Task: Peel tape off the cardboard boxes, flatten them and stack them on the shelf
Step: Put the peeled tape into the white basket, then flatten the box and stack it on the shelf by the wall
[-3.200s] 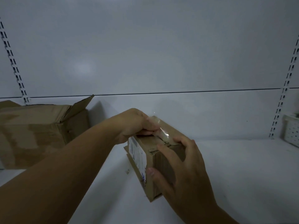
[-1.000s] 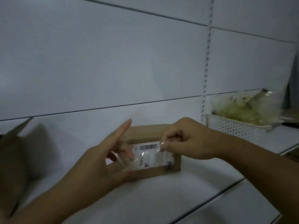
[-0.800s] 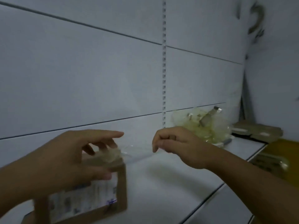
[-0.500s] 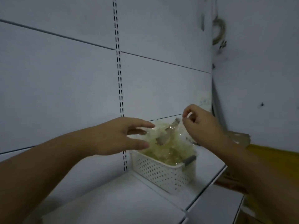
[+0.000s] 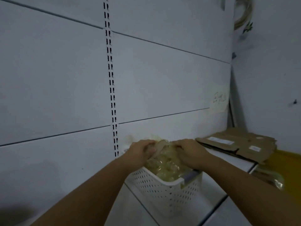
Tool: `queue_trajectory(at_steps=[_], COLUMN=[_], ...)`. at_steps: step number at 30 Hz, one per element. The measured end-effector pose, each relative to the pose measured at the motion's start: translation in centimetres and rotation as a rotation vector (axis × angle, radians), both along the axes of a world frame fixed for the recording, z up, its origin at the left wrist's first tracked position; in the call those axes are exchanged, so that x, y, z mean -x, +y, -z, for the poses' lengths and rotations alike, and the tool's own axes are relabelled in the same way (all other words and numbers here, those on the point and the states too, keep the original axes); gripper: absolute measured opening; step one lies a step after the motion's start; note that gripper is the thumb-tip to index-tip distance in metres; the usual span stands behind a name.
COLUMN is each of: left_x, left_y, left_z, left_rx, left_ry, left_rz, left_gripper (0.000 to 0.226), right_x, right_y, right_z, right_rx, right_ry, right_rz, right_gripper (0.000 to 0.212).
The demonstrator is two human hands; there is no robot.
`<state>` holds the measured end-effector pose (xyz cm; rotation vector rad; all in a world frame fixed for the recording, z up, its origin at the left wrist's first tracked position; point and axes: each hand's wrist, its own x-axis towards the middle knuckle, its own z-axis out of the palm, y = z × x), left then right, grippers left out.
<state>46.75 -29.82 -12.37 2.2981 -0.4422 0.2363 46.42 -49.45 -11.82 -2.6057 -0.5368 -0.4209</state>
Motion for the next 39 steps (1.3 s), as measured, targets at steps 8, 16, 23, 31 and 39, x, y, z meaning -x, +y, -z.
queue_trajectory(at_steps=[8,16,23,31,39], left_x=[0.5,2.7,5.4,9.3,14.5], left_y=[-0.3,1.5,5.1,7.5,14.7], left_z=[0.0,-0.6,-4.3,-7.5,-9.4], left_rx=[0.007,0.032,0.577,0.149,-0.133], left_ry=[-0.015,0.204,0.264,0.111,0.156], left_rz=[-0.024,0.067,-0.032,-0.183,-0.183], left_gripper=[0.034,0.052,0.024,0.014,0.015], right_x=[0.4,1.3,1.7,1.8,5.8], right_y=[1.1,3.7,4.5,4.3,5.7], right_z=[-3.0,-1.2,-0.8,-0.7,-2.1], right_rx=[-0.399,0.256,0.200,-0.220,-0.205], right_ry=[-0.274,-0.199,-0.241,-0.325,-0.783], right_rz=[0.071,-0.100,-0.010,0.049,0.142], right_gripper=[0.032,0.035,0.023,0.026,0.017])
